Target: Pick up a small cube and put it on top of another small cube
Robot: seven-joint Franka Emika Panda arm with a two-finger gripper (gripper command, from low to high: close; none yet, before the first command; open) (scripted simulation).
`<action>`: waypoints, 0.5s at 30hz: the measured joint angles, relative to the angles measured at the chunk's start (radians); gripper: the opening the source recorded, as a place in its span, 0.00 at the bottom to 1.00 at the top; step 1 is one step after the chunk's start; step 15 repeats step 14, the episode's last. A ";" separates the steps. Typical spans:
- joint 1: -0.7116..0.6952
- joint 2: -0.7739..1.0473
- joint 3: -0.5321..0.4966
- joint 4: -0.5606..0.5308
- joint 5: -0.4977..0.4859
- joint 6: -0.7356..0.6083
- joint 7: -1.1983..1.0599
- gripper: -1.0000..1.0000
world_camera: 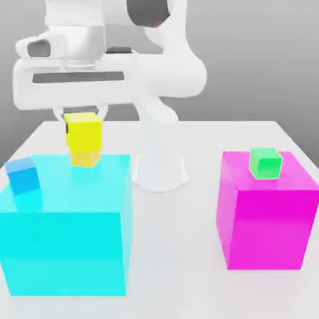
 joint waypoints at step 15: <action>-0.167 -0.140 0.006 -0.193 0.004 -0.008 0.222 1.00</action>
